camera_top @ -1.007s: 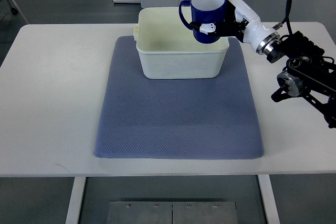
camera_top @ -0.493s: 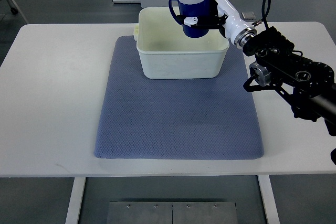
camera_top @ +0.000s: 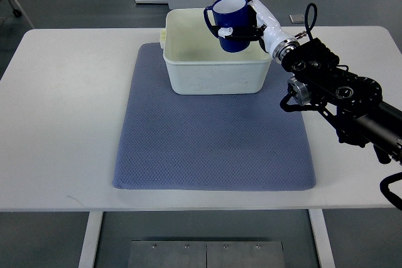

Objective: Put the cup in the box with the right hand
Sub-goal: 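Lift the mug with the right hand and carry it over the cream box, then open the right hand fingers to drop the mug into the box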

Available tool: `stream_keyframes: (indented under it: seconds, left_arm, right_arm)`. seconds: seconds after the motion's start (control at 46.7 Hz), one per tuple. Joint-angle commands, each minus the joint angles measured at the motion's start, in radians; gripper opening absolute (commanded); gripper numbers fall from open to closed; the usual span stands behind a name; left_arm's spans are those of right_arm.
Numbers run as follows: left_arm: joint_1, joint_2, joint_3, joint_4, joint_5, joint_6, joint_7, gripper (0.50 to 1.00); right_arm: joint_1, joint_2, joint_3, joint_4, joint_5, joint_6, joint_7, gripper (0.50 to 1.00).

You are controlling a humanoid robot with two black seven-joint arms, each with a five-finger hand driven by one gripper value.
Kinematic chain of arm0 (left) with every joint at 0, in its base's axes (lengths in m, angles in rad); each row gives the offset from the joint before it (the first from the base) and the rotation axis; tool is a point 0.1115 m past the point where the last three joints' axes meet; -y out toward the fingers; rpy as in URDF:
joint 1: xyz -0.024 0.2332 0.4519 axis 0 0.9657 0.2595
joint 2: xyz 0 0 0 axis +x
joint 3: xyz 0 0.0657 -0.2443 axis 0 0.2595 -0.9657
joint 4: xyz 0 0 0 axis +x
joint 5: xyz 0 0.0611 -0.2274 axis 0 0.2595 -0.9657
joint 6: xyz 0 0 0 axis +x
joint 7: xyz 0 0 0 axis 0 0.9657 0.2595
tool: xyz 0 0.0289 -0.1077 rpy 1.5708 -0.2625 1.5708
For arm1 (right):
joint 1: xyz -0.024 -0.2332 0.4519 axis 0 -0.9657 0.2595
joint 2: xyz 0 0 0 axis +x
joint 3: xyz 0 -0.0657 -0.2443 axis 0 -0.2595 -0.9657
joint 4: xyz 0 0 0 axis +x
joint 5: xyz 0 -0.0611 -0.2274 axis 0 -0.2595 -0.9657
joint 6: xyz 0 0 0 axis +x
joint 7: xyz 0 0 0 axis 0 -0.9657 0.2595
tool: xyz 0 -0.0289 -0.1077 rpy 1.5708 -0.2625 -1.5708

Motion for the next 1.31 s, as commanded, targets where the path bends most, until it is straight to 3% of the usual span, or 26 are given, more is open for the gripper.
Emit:
stream_keyframes:
  seconds: [0.0, 0.257, 0.279, 0.3, 0.386, 0.407, 0.45, 1.007, 1.286]
  left_arm:
    - [0.0, 0.0, 0.002, 0.0, 0.0, 0.0, 0.0, 1.0]
    - [-0.001, 0.0, -0.001, 0.0, 0.0, 0.0, 0.0, 1.0]
    - [-0.001, 0.0, 0.002, 0.0, 0.0, 0.0, 0.0, 1.0]
    - [0.0, 0.0, -0.001, 0.0, 0.0, 0.0, 0.0, 1.0]
    - [0.0, 0.0, -0.001, 0.0, 0.0, 0.0, 0.0, 1.0]
    - [-0.001, 0.0, -0.001, 0.0, 0.0, 0.0, 0.0, 1.0]
    - [0.0, 0.0, -0.001, 0.0, 0.0, 0.0, 0.0, 1.0]
    - [-0.001, 0.0, -0.001, 0.0, 0.0, 0.0, 0.0, 1.0]
    - [0.0, 0.0, -0.001, 0.0, 0.0, 0.0, 0.0, 1.0]
  right_arm:
    - [-0.001, 0.0, 0.002, 0.0, 0.002, -0.004, 0.002, 0.5]
    - [-0.007, 0.0, 0.003, 0.001, 0.005, -0.004, 0.011, 0.5]
    - [-0.008, 0.0, 0.002, 0.001, 0.003, -0.004, 0.011, 0.539]
    - [-0.008, 0.0, 0.002, 0.001, 0.003, -0.004, 0.011, 0.622]
    - [-0.012, 0.001, 0.002, 0.001, 0.003, -0.004, 0.011, 0.88]
    - [-0.012, 0.001, 0.002, 0.001, 0.003, -0.004, 0.011, 0.93]
    - [-0.013, 0.003, 0.0, 0.003, 0.003, -0.004, 0.011, 0.977]
    - [-0.008, 0.0, 0.005, 0.007, 0.005, -0.004, 0.009, 0.993]
    - [-0.002, -0.081, 0.067, 0.032, 0.008, 0.001, 0.0, 0.995]
